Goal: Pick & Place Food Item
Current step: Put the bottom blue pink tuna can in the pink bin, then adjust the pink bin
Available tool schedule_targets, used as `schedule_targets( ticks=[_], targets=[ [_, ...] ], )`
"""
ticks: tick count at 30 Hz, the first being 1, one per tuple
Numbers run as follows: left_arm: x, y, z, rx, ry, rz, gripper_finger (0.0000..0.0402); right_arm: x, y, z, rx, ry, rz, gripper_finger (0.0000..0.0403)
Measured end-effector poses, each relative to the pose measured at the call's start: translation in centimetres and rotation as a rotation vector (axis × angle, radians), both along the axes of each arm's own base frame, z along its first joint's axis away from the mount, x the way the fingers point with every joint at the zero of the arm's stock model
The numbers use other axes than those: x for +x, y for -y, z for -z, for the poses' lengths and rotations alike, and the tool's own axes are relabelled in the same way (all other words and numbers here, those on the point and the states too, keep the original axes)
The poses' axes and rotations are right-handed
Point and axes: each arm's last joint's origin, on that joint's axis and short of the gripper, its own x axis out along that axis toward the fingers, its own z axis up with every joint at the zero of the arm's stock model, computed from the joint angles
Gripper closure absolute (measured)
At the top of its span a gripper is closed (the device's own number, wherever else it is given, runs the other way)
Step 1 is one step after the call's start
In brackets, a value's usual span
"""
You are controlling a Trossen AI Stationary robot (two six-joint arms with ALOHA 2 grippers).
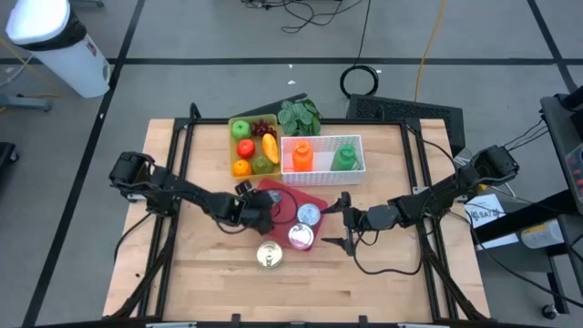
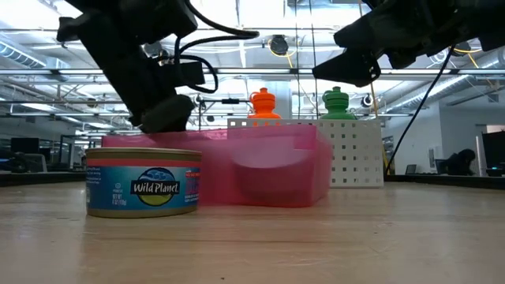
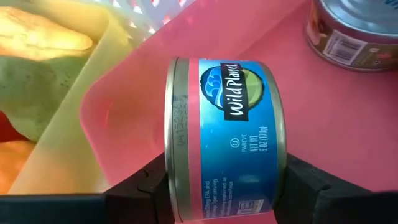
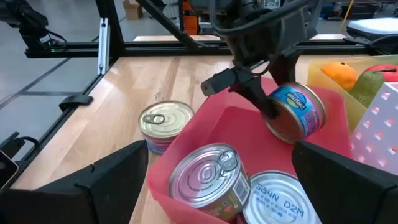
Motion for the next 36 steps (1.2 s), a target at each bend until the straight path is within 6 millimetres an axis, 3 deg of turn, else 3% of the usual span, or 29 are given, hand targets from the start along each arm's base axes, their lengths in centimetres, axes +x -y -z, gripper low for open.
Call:
schedule_targets(
  ticks=[9,20,25,27,32,34,36],
  targets=[
    [-0.2,0.5,-0.2,0.202,-0.079,0.110,0.0205,0.0,0.0,0.0,-0.001,-0.001,0.000,0.0025],
    [-0.6,1.9,-0.3,0.587,-0.383,0.540,0.0205,0.0,0.0,0.0,-0.005,-0.004,0.000,0.0025],
    [-0.5,1.7,-0.3,0.574,-0.392,0.562,0.0205,0.0,0.0,0.0,-0.008,-0.004,-0.001,0.0025],
    [-0.4,1.6,-0.3,0.538,-0.367,0.541,0.0174,0.0,0.0,0.0,-0.013,-0.004,-0.001,0.0025],
    [-0.2,1.1,-0.5,0.446,-0.306,0.479,0.0037,0.0,0.0,0.1,-0.021,-0.005,-0.002,0.0025],
    [0.0,0.9,-0.6,0.408,-0.275,0.459,0.0015,0.0,0.0,0.1,-0.021,-0.005,-0.002,0.0025],
    [0.0,0.7,-0.5,0.373,-0.264,0.442,0.0023,0.0,0.0,0.1,-0.021,-0.005,-0.002,0.0025]
  ],
)
